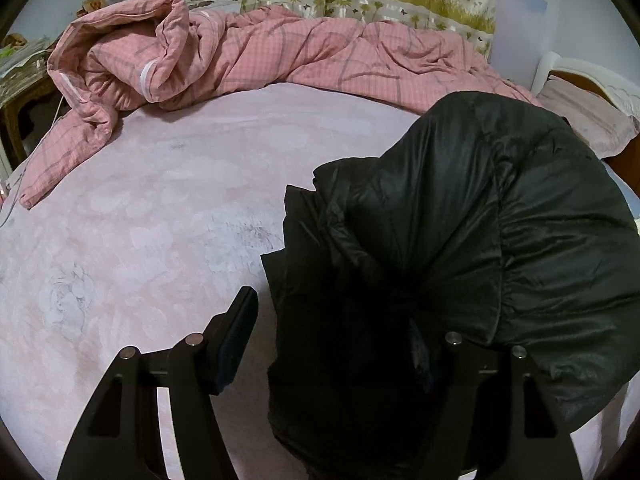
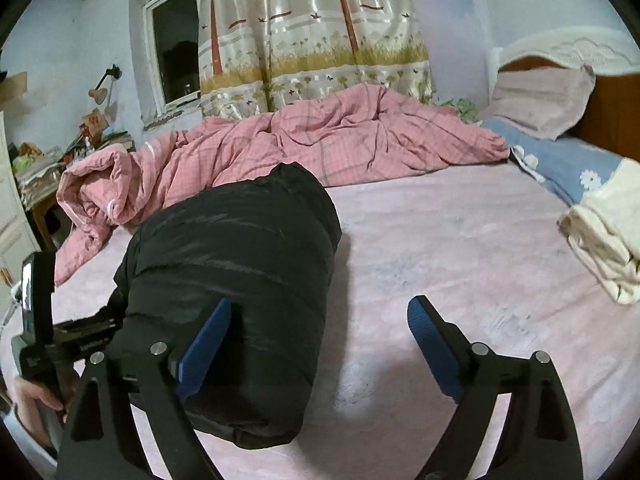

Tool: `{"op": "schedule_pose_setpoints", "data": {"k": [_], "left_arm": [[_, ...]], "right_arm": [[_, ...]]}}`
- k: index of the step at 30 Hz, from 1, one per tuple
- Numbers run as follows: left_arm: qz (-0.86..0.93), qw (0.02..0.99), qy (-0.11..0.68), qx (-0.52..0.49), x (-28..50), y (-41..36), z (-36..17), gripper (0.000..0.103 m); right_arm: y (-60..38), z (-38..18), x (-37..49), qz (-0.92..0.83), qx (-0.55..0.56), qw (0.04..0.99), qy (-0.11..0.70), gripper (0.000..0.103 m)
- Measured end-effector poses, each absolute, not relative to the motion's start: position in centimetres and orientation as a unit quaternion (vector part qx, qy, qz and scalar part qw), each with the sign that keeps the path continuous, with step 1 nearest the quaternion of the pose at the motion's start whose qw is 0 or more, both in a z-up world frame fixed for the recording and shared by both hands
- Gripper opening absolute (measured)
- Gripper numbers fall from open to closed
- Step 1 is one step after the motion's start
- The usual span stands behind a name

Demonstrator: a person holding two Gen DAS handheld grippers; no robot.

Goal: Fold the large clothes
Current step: 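Grasp the folded black jacket bundle with both grippers and lift it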

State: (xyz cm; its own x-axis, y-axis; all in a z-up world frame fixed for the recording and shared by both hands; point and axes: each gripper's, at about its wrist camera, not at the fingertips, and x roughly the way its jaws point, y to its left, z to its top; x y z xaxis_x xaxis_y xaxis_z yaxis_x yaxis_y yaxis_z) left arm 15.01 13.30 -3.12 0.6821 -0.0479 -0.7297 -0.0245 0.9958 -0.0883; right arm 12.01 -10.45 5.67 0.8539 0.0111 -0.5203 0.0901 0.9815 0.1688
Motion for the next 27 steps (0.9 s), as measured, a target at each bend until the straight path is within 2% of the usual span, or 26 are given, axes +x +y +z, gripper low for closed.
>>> {"op": "schedule_pose_setpoints", "data": {"k": [3,7,13,15,17,19,20,21,24,27], "left_arm": [[-0.008,0.915,0.4,-0.047,15.1,13.3,-3.1,0.068],[-0.007,0.916,0.399,-0.045,15.1,13.4,-3.1,0.068],[-0.033,0.917,0.392,-0.066,14.9,13.8,-2.9,0.068],[-0.046,0.917,0.387,-0.089,14.5,14.5,-2.3,0.08],[-0.065,0.921,0.373,-0.097,13.9,14.6,-1.4,0.081],[-0.086,0.924,0.357,-0.111,13.4,14.8,-0.6,0.089],[-0.095,0.921,0.355,-0.128,13.4,15.0,-0.3,0.099],[-0.105,0.916,0.357,-0.149,13.4,15.2,-0.1,0.103],[-0.156,0.892,0.366,-0.213,13.7,15.6,0.1,0.103],[-0.162,0.88,0.385,-0.227,14.3,14.9,-0.3,0.103]], "right_arm": [[-10.4,5.6,12.1,-0.024,0.092,0.958,0.269,0.093],[-10.5,5.6,12.1,-0.029,0.095,0.959,0.264,0.102],[-10.1,5.3,12.2,-0.011,0.105,0.958,0.267,0.102],[-9.9,4.8,12.8,0.018,0.125,0.951,0.283,0.103],[-10.0,3.2,14.6,0.102,0.172,0.92,0.336,0.103],[-10.0,2.2,15.4,0.105,0.191,0.908,0.357,0.103],[-10.0,2.0,15.4,0.096,0.189,0.912,0.35,0.103],[-10.0,1.9,15.4,0.097,0.189,0.913,0.348,0.103],[-9.9,1.8,15.3,0.099,0.187,0.912,0.35,0.103],[-9.7,1.7,15.2,0.097,0.179,0.913,0.353,0.103]]}}
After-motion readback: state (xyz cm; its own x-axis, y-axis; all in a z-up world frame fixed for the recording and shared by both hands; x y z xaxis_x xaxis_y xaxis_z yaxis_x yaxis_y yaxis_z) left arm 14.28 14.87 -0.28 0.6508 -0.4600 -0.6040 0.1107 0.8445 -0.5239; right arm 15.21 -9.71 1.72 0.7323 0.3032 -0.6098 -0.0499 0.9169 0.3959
